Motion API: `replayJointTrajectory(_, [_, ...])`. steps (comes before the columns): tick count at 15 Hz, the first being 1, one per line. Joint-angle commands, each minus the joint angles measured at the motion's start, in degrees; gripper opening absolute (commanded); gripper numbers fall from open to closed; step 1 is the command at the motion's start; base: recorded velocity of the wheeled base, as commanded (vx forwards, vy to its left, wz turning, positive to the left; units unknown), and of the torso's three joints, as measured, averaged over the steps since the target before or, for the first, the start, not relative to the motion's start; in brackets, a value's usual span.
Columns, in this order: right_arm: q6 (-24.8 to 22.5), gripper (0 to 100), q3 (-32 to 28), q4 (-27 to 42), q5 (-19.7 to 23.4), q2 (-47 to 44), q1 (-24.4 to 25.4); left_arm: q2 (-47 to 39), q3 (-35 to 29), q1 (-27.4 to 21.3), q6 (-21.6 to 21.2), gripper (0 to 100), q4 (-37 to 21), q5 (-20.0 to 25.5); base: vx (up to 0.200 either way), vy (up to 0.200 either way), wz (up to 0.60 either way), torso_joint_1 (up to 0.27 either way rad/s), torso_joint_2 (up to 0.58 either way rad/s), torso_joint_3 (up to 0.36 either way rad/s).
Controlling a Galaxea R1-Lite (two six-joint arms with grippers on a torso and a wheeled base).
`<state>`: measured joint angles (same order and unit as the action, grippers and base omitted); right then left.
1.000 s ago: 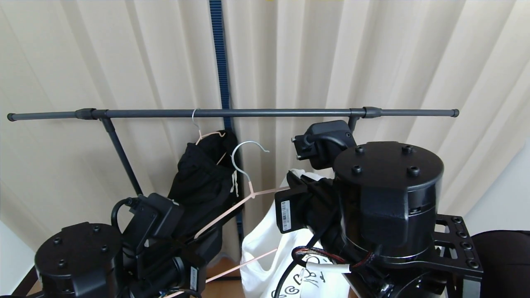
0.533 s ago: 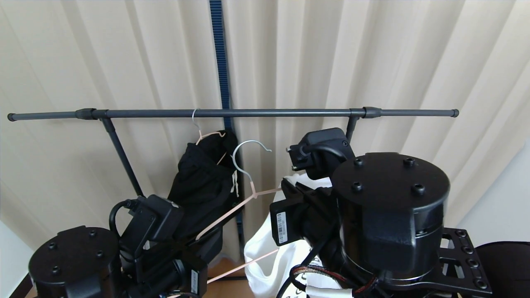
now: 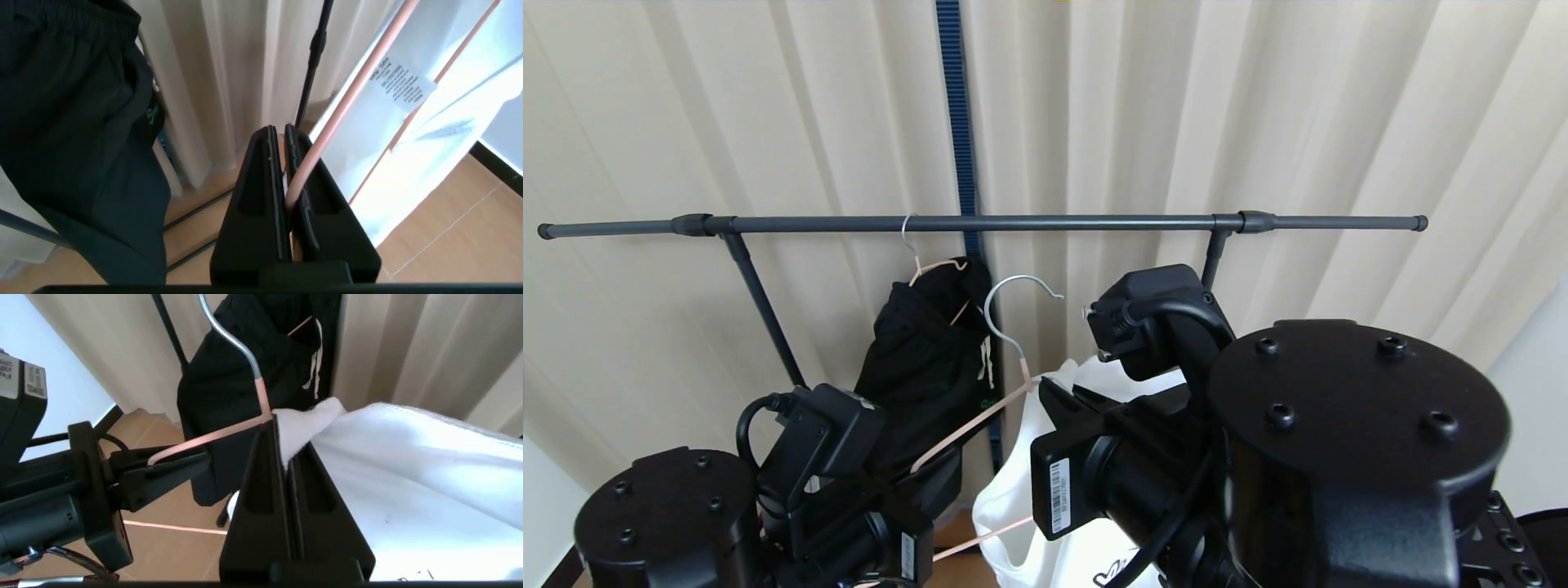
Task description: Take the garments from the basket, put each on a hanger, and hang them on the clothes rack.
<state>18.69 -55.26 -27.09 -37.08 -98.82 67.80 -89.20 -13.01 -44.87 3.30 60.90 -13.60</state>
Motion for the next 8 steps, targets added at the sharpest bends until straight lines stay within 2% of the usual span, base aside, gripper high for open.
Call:
replayJointTrajectory(1, [-0.1, 0, -0.1, 0.0, 0.1, 0.6, 0.0, -0.1, 0.4, 0.0, -0.1, 0, 0.7, 0.0, 0.000, 0.000, 0.00, 0.000, 0.00, 0.000])
replayJointTrajectory(8, [-0.3, 0, 0.0, 0.2, 0.0, 1.2, -2.4, 0.2, 1.4, -0.8, -0.1, 0, 3.4, 0.0, 0.000, 0.000, 0.00, 0.000, 0.00, 0.000])
